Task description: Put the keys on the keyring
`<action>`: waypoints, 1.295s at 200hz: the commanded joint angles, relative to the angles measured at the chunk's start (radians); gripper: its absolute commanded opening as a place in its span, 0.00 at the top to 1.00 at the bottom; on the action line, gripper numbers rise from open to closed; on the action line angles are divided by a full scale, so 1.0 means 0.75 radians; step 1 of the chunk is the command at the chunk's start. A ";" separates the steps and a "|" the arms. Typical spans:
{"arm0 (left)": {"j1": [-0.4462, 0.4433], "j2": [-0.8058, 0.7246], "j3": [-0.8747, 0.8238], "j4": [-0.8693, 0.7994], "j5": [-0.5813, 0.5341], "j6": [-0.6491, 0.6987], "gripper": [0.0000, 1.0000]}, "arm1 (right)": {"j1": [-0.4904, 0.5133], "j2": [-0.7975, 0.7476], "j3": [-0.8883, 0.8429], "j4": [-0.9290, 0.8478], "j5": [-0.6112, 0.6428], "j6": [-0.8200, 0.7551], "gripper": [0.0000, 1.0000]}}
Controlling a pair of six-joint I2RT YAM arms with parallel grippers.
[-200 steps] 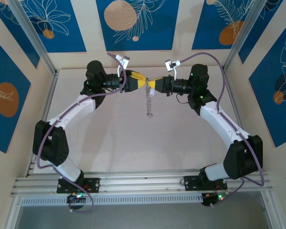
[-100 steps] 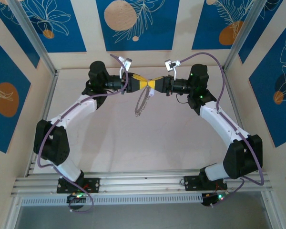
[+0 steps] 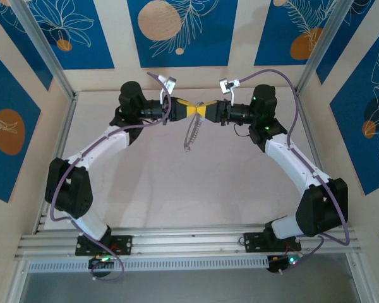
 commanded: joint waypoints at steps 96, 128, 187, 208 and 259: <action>-0.014 -0.097 -0.073 0.047 -0.124 0.062 1.00 | -0.023 -0.059 -0.038 0.076 0.038 0.095 0.62; -0.014 -0.103 -0.070 0.032 -0.126 0.074 1.00 | -0.005 -0.046 -0.034 0.069 0.053 0.099 0.58; -0.014 -0.111 -0.069 0.026 -0.125 0.082 1.00 | 0.037 -0.023 0.000 -0.068 0.106 0.021 0.64; -0.014 -0.115 -0.070 0.010 -0.126 0.097 1.00 | 0.038 -0.029 -0.015 -0.088 0.134 0.015 0.78; -0.012 -0.134 -0.086 -0.003 -0.151 0.126 1.00 | 0.019 -0.071 -0.069 -0.104 0.172 0.015 1.00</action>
